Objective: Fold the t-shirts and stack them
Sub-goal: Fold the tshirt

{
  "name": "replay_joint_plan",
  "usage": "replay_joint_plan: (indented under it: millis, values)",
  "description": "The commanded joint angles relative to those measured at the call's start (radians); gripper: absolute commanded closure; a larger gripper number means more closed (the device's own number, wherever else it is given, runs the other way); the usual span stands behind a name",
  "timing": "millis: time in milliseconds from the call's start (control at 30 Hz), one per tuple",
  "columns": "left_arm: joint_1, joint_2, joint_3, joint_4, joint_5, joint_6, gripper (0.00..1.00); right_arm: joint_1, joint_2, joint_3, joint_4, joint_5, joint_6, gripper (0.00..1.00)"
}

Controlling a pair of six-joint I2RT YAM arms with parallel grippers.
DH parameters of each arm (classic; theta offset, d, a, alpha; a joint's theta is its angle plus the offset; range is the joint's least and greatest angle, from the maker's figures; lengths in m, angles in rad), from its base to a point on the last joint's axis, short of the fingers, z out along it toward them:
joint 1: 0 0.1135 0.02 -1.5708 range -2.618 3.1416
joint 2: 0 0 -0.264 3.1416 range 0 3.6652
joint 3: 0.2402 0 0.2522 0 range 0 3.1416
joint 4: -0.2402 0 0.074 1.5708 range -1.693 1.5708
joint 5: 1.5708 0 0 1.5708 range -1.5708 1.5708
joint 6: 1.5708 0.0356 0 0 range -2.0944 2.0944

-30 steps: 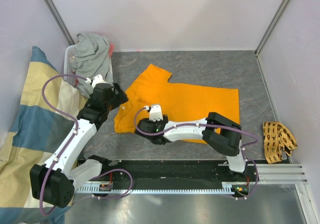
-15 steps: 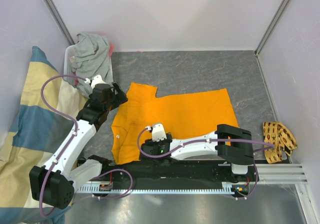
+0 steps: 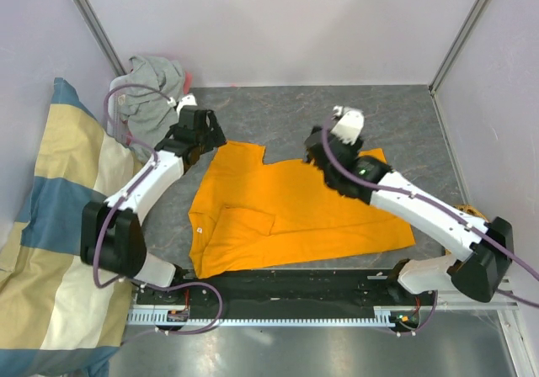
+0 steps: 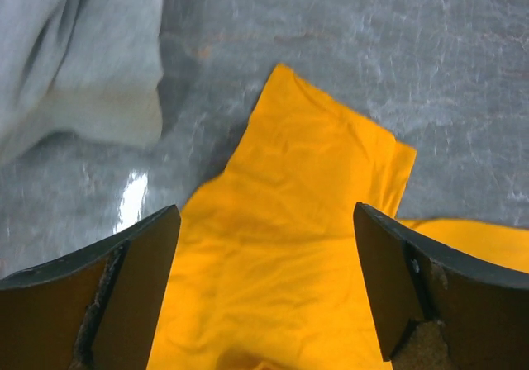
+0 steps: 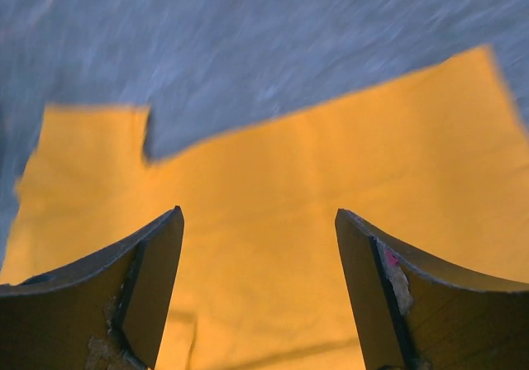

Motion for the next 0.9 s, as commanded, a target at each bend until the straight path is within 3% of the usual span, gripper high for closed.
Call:
replay_joint_plan:
  millis: [0,200,400,533,867]
  values:
    - [0.003,0.136,0.13,0.062,-0.049,0.107,0.2,-0.231,-0.048,-0.064,0.146,-0.108,-0.247,0.17]
    - [0.014,0.318,0.254,0.055,-0.04,0.176,0.21,-0.524,0.012,-0.073,0.262,-0.291,-0.35,0.16]
    - [0.021,0.36,0.245,0.054,-0.011,0.176,0.21,-0.751,0.259,0.02,0.315,-0.515,-0.439,0.16]
    - [0.029,0.363,0.234,0.056,0.003,0.177,0.21,-0.827,0.436,0.103,0.307,-0.602,-0.502,0.16]
    - [0.041,0.364,0.233,0.054,0.02,0.179,0.21,-0.916,0.54,0.126,0.31,-0.676,-0.519,0.18]
